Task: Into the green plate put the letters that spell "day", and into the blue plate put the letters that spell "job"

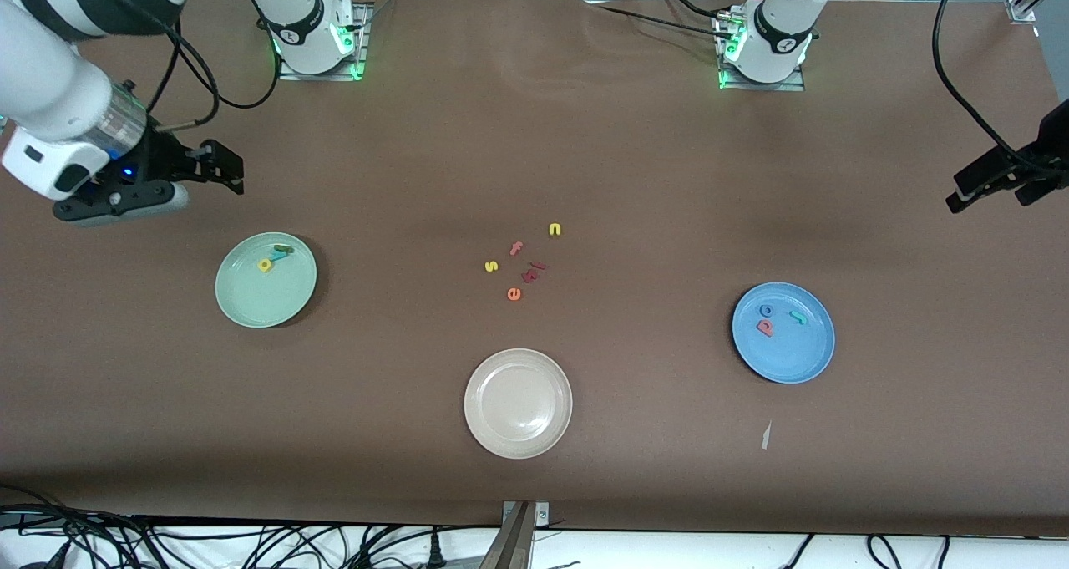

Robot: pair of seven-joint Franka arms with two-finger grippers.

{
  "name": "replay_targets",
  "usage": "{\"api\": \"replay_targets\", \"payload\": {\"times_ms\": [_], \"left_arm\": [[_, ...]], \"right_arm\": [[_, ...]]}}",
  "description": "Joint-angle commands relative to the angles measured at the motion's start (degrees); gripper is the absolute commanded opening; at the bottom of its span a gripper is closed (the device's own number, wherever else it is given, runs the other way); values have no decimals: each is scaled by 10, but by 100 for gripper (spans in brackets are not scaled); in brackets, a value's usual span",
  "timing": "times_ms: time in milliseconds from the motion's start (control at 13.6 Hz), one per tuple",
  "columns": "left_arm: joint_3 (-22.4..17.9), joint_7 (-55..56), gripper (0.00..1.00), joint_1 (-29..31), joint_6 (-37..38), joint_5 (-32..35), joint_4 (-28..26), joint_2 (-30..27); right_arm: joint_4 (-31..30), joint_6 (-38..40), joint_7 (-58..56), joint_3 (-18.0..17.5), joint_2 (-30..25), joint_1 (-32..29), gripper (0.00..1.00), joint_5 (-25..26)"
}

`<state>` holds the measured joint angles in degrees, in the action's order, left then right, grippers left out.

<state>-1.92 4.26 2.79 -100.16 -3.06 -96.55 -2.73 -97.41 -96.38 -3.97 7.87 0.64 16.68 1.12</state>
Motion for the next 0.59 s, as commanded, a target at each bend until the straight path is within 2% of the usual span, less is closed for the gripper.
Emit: {"api": "replay_targets", "payload": {"times_ms": [0,147,295,516], "left_arm": [[-5,0,100,-5,3,-15,-18,-16],[-5,0,100,-5,17,-12,-11,-15],[-5,0,100,-5,26,-10,-3,-11],[-5,0,100,-4,28,-9,-2,-6]], "right_arm": [[42,46,11,-41,-3,-36,100,16],[39,51,12,-44,-12,-40,100,11],[39,64,18,-67,-15,-63,100,11],[37,65,17,-70,-20,-65,100,19]]}}
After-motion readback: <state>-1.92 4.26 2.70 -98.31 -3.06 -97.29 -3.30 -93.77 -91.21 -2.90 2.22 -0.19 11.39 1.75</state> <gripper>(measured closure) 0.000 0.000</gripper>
